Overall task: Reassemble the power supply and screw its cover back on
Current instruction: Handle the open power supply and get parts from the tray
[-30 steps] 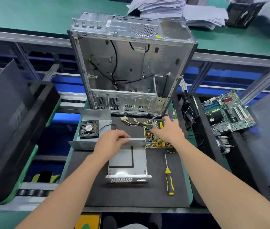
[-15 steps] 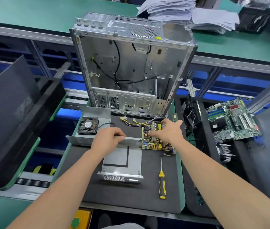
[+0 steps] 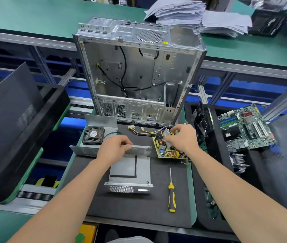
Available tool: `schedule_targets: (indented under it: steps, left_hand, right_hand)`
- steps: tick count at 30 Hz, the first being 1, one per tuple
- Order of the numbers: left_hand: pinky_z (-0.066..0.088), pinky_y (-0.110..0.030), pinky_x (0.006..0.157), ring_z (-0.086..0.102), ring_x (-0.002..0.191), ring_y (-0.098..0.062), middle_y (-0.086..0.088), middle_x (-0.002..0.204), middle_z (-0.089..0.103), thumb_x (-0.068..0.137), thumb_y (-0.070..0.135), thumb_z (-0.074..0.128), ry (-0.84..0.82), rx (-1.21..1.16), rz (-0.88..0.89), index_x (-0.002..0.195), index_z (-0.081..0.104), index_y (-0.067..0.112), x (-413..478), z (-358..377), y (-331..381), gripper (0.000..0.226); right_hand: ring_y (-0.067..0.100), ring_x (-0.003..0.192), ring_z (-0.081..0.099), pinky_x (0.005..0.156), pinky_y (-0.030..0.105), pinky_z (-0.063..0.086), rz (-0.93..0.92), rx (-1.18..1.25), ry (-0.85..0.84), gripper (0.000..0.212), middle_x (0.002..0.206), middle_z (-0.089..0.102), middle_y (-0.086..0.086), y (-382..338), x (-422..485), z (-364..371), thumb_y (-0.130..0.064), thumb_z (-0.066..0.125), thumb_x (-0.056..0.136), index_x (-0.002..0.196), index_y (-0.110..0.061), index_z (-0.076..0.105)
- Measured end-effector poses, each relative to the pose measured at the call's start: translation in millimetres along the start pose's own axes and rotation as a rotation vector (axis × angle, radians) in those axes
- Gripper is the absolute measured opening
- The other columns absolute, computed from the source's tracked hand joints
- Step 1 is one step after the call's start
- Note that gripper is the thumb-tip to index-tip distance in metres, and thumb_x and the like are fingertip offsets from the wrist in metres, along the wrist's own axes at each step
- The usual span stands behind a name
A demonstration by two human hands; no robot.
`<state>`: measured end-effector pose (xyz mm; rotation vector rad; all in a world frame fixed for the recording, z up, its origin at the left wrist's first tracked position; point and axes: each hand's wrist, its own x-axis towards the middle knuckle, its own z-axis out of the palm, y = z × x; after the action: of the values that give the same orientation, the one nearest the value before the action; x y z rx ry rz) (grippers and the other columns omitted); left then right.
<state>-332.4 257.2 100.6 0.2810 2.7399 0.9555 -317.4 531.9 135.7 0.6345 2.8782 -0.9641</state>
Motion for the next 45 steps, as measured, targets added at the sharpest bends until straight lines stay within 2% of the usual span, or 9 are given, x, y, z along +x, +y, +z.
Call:
schedule_targets:
  steps: [6, 14, 25, 29, 33, 36, 39, 42, 45]
  left_hand:
    - [0.042, -0.028, 0.072, 0.063, 0.091, -0.010, 0.012, 0.094, 0.071, 0.096, 0.033, 0.071, 0.005, -0.009, -0.007, 0.093, 0.076, 0.035, 2.6, 0.8, -0.4, 0.006]
    - [0.032, -0.021, 0.054, 0.051, 0.069, 0.000, 0.024, 0.070, 0.054, 0.097, 0.041, 0.068, 0.154, 0.120, -0.002, 0.094, 0.073, 0.041, -7.7, 11.0, 10.1, 0.005]
    - [0.051, -0.030, 0.070, 0.067, 0.093, -0.016, 0.015, 0.088, 0.072, 0.100, 0.039, 0.061, 0.163, 0.021, -0.055, 0.103, 0.075, 0.037, -2.1, 15.9, 38.8, 0.014]
    - [0.055, -0.023, 0.066, 0.074, 0.084, -0.014, 0.006, 0.092, 0.078, 0.105, 0.039, 0.047, 0.056, -0.808, -0.114, 0.101, 0.077, 0.026, -8.8, 1.7, 69.1, 0.033]
    - [0.049, -0.063, 0.105, 0.067, 0.115, -0.039, -0.020, 0.134, 0.066, 0.106, 0.049, 0.038, -0.299, -1.635, -0.196, 0.135, 0.063, 0.008, -19.0, -4.3, 80.4, 0.057]
    - [0.055, -0.054, 0.099, 0.070, 0.113, -0.032, -0.015, 0.130, 0.070, 0.100, 0.061, 0.052, -0.350, -1.617, -0.102, 0.136, 0.065, 0.012, -25.8, -0.9, 72.2, 0.062]
    - [0.062, -0.043, 0.078, 0.075, 0.093, -0.027, -0.014, 0.111, 0.074, 0.087, 0.041, 0.077, -0.133, -1.499, -0.194, 0.119, 0.068, 0.012, -30.7, 5.3, 67.4, 0.044]
    - [0.058, -0.052, 0.094, 0.070, 0.113, -0.037, -0.017, 0.121, 0.074, 0.096, 0.034, 0.070, -0.095, -1.455, -0.267, 0.128, 0.066, 0.008, -32.6, 7.0, 58.7, 0.041]
    - [0.061, -0.044, 0.086, 0.072, 0.110, -0.033, -0.015, 0.121, 0.075, 0.100, 0.036, 0.065, -0.138, -1.379, -0.268, 0.128, 0.068, 0.009, -37.2, 2.8, 55.2, 0.039]
  right_hand:
    - [0.019, 0.105, 0.062, 0.082, 0.031, 0.048, -0.042, 0.021, 0.060, 0.041, 0.118, 0.069, 0.006, -2.4, -2.5, -18.6, -0.032, 0.086, 0.073, 0.111, -0.019, 0.077]
    - [0.014, 0.104, 0.064, 0.080, 0.026, 0.044, -0.089, 0.131, 0.091, 0.036, 0.112, 0.072, -0.002, -11.9, -10.2, -47.5, -0.029, 0.088, 0.071, 0.105, -0.021, 0.078]
    - [0.004, 0.105, 0.060, 0.074, 0.014, 0.038, -0.263, 0.216, 0.157, 0.032, 0.108, 0.068, -0.016, -46.6, -41.7, -70.7, -0.031, 0.084, 0.072, 0.103, -0.035, 0.075]
    - [0.000, 0.093, 0.056, 0.078, 0.017, 0.040, -0.354, 0.233, 0.167, 0.037, 0.111, 0.063, -0.017, -59.7, -59.3, -66.3, -0.032, 0.083, 0.069, 0.103, -0.039, 0.073]
    - [-0.003, 0.082, 0.054, 0.083, 0.024, 0.046, -0.406, 0.253, 0.165, 0.041, 0.114, 0.061, -0.018, -71.0, -72.7, -54.0, -0.031, 0.085, 0.069, 0.106, -0.040, 0.072]
    - [0.000, 0.107, 0.055, 0.092, 0.023, 0.046, -0.467, 0.178, 0.117, 0.054, 0.119, 0.058, -0.013, -73.5, -76.1, -47.3, -0.036, 0.091, 0.066, 0.115, -0.034, 0.070]
    - [0.001, 0.104, 0.057, 0.089, 0.015, 0.044, -0.467, 0.134, -0.007, 0.060, 0.120, 0.057, -0.015, -70.6, -72.5, -43.5, -0.055, 0.088, 0.069, 0.120, -0.035, 0.065]
    - [0.007, 0.087, 0.065, 0.081, 0.029, 0.054, -0.342, 0.261, 0.136, 0.035, 0.099, 0.067, -0.014, -68.4, -61.9, -45.2, -0.062, 0.070, 0.087, 0.102, -0.031, 0.067]
    - [0.010, 0.099, 0.064, 0.075, 0.028, 0.044, -0.139, 0.192, 0.005, 0.057, 0.104, 0.070, -0.010, -68.5, -39.5, -49.8, -0.074, 0.056, 0.091, 0.106, -0.021, 0.070]
